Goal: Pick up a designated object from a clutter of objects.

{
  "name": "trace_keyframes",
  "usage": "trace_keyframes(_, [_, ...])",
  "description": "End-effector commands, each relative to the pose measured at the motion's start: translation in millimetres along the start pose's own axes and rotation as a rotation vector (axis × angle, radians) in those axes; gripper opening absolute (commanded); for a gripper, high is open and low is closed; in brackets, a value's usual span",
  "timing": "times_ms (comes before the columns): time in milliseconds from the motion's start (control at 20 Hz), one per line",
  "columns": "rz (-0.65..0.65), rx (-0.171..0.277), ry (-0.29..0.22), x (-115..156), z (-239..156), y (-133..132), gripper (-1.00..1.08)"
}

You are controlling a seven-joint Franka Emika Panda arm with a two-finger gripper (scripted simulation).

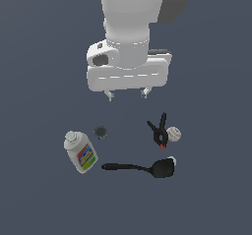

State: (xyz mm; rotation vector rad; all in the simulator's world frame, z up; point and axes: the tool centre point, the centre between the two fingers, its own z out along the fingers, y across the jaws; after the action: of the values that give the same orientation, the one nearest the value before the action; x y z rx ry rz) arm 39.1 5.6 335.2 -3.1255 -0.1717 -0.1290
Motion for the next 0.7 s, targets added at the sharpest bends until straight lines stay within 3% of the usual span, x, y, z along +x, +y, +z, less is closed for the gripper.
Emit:
trace_keyframes(0, [-0.044,-0.003,-0.004,6,7,0,1.00])
trace_keyframes(650, [-0.396,-0.017,-0.033,47,64,-5,1.00])
